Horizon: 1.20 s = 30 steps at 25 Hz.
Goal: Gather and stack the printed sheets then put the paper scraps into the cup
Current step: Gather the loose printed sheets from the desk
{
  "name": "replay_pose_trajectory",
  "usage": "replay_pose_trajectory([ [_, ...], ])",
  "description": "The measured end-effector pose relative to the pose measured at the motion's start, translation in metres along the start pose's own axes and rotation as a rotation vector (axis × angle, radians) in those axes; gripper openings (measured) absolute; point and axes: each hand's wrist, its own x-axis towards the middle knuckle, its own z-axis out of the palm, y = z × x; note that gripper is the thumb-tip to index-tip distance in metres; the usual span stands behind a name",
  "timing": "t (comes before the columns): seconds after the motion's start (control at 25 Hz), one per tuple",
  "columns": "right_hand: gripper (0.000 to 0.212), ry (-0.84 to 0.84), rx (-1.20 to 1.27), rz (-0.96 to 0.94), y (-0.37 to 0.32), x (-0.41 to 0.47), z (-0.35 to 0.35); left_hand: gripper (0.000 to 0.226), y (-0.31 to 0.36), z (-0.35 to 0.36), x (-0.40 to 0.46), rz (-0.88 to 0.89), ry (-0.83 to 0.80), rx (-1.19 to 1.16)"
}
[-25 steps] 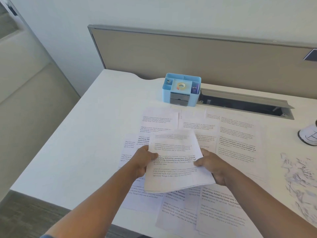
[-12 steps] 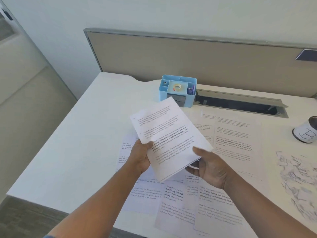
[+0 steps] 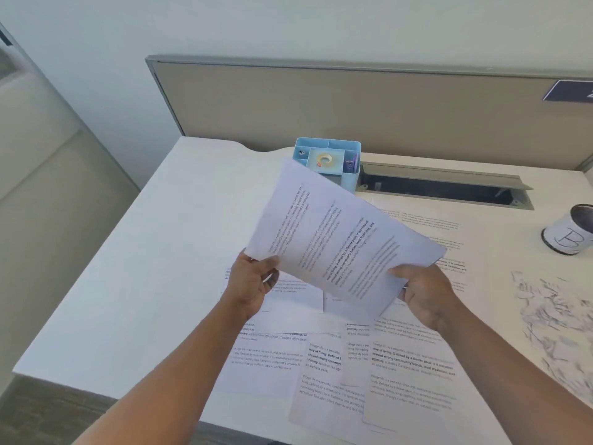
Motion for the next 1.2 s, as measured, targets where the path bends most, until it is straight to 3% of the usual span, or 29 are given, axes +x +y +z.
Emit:
replay_pose_trajectory([
  [0.2,0.038,0.035,-0.132,-0.111,-0.002,0.005,-0.013,0.029,0.01,-0.015,0.007,0.16,-0.077,0.524],
  [0.28,0.038,0.025,-0.221,-0.149,-0.001,0.004,-0.015,0.029,0.006,-0.013,0.007,0.186,-0.116,0.594],
  [0.44,0.041,-0.002,-0.283,-0.199,0.003,0.0,-0.021,0.036,-0.002,-0.008,0.005,0.209,-0.049,0.495],
  [0.72,0.041,-0.017,-0.446,-0.123,0.033,0.001,-0.037,0.054,-0.031,-0.002,0.0,0.104,-0.095,0.423],
  [1.2,0.043,-0.016,-0.348,-0.059,0.045,0.002,-0.039,0.039,-0.046,-0.004,0.004,0.06,-0.044,0.379],
])
